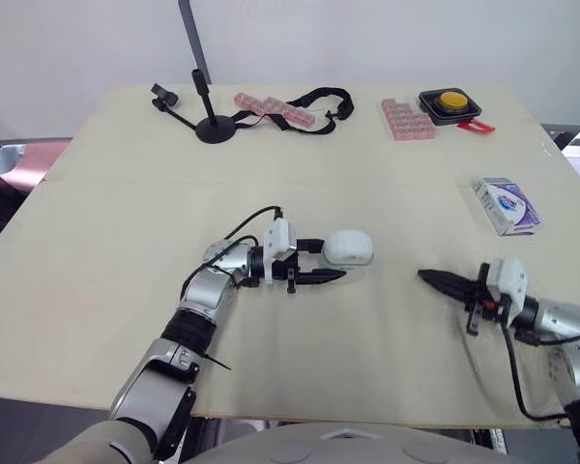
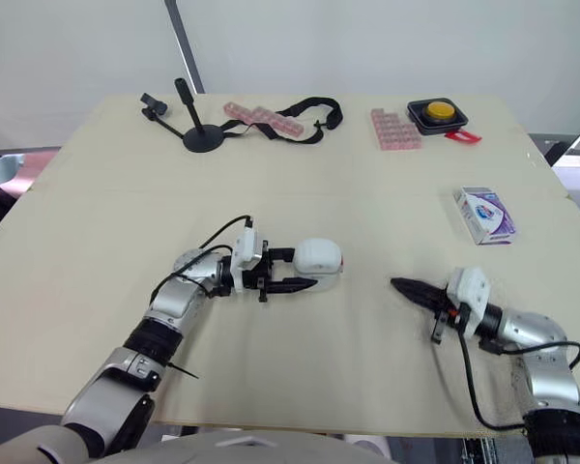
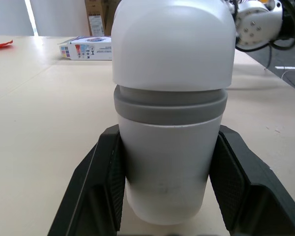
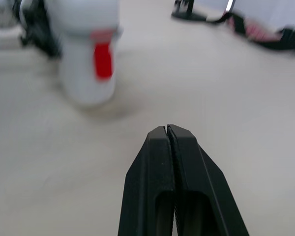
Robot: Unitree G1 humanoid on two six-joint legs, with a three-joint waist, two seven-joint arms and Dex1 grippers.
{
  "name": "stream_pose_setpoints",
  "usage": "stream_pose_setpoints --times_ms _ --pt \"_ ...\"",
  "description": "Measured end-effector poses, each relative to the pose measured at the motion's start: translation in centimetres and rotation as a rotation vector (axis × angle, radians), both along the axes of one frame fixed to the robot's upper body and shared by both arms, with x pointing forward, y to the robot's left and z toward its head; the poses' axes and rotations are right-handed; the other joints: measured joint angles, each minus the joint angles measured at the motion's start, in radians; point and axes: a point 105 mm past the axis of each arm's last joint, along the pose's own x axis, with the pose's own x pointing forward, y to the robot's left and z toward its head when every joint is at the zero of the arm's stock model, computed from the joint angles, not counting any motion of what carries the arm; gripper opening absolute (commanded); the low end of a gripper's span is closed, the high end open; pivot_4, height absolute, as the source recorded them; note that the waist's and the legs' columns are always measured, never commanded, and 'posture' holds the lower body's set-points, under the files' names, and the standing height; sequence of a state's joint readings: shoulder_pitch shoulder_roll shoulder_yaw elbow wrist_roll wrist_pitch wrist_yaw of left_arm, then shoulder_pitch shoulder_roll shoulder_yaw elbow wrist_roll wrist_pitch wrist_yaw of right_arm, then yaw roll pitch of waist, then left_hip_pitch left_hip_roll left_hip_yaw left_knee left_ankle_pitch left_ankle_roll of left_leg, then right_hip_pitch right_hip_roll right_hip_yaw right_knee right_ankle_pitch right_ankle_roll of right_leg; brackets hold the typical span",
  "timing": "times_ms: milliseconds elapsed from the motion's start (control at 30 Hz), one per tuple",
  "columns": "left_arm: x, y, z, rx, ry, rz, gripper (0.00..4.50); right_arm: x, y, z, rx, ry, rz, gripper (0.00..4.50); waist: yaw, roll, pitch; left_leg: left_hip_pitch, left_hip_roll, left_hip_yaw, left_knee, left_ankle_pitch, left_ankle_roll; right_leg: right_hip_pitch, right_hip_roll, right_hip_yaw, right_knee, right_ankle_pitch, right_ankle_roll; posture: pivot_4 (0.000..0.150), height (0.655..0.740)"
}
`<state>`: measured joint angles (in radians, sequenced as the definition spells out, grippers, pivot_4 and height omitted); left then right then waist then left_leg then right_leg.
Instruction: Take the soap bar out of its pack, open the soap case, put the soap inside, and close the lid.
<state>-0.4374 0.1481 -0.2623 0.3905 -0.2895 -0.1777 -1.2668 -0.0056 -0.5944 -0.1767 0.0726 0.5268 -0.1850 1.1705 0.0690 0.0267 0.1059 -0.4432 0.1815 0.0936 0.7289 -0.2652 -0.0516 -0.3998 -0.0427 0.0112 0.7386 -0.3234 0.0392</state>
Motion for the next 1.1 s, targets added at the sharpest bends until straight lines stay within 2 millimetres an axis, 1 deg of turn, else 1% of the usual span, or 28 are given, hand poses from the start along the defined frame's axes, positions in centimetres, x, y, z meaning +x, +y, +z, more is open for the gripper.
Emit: stream_pose_setpoints --times_ms 33,100,200,267,333,467,533,667,800,967,1033,1100 --pt "-0.1 0.0 0.1 -0.002 -0.002 -0.003 1.86 0.2 0.5 1.1 0.013 -0.024 0.020 0.02 0.002 0.000 0.000 0.000 0.000 -0.001 0.000 0.000 0.000 0.000 0.000 -0.001 0.001 0.000 0.000 0.150 0.7160" --pt "-0.1 0.0 0.2 -0.004 -0.007 -0.008 1.86 0.3 1.4 2.8 0.036 -0.048 0.058 0.02 0.005 0.000 0.000 0.000 0.000 -0.001 0.000 0.000 0.000 0.000 -0.001 -0.002 0.001 -0.001 -0.001 0.150 0.7160" --pt "-0.3 0.1 0.0 -0.003 -0.002 -0.012 1.86 0.0 3.5 5.0 0.053 -0.054 0.142 0.02 0.006 0.000 0.000 0.000 0.000 -0.001 0.000 0.000 0.001 -0.001 -0.001 -0.002 0.002 -0.001 -0.001 0.150 0.7160" --pt "-0.3 0.1 0.0 -0.003 -0.003 -0.016 1.86 -0.3 4.7 5.9 0.051 -0.054 0.190 0.02 0.008 0.000 0.000 0.000 0.000 -0.001 0.000 0.000 0.001 -0.001 -0.001 -0.002 0.001 -0.001 -0.001 0.150 0.7160" --pt "-0.4 0.1 0.0 -0.004 -0.005 -0.019 1.86 -0.6 6.1 6.2 0.044 -0.036 0.238 0.02 0.008 0.000 0.000 0.000 0.000 0.000 0.000 0.000 0.000 -0.001 -0.001 -0.002 0.001 -0.001 -0.001 0.150 0.7160" --pt "-0.5 0.0 0.0 -0.006 -0.008 -0.024 1.86 -0.8 8.0 7.1 0.025 -0.031 0.295 0.02 0.008 0.000 0.000 0.000 0.000 0.000 0.000 0.000 0.000 -0.001 -0.001 -0.002 0.001 -0.001 -0.001 0.150 0.7160" --pt "-0.5 0.0 0.0 -0.008 -0.010 -0.026 1.86 -0.9 8.5 7.1 0.010 -0.022 0.317 0.02 0.009 0.000 0.000 0.000 0.000 0.000 0.000 0.000 0.000 -0.001 -0.001 -0.002 0.001 -0.001 -0.001 0.150 0.7160" --pt "-0.5 0.0 0.0 -0.004 -0.012 -0.025 1.86 -1.0 9.1 6.4 -0.020 -0.001 0.336 0.02 0.010 0.000 0.000 -0.001 -0.001 0.000 0.000 0.000 0.000 -0.001 -0.001 -0.002 0.001 -0.001 -0.001 0.150 0.7160" --pt "-0.5 0.0 0.0 -0.002 -0.012 -0.025 1.86 -0.9 9.3 6.7 -0.032 -0.016 0.342 0.02 0.009 0.000 0.000 -0.001 0.000 0.000 0.000 0.000 0.000 -0.001 -0.001 -0.002 0.001 -0.001 -0.001 0.150 0.7160" --pt "-0.5 0.0 0.0 -0.001 -0.012 -0.024 1.86 -0.8 10.0 6.7 -0.039 -0.024 0.365 0.02 0.009 0.000 0.000 -0.001 0.000 0.000 0.000 0.000 0.000 -0.001 -0.001 -0.002 0.001 -0.001 -0.001 0.150 0.7160" --pt "-0.5 0.0 0.0 -0.001 -0.012 -0.022 1.86 -0.7 10.2 6.5 -0.047 -0.017 0.365 0.02 0.010 0.000 0.000 -0.001 0.000 0.000 0.000 0.000 0.000 -0.001 -0.001 -0.002 0.002 -0.001 -0.001 0.150 0.7160" --pt "-0.4 0.1 -0.1 0.003 -0.013 -0.018 1.86 -0.3 10.1 5.7 -0.089 0.003 0.347 0.02 0.010 0.000 0.000 -0.001 -0.001 0.000 0.000 0.000 0.000 -0.001 -0.001 -0.002 0.002 -0.001 -0.001 0.150 0.7160"
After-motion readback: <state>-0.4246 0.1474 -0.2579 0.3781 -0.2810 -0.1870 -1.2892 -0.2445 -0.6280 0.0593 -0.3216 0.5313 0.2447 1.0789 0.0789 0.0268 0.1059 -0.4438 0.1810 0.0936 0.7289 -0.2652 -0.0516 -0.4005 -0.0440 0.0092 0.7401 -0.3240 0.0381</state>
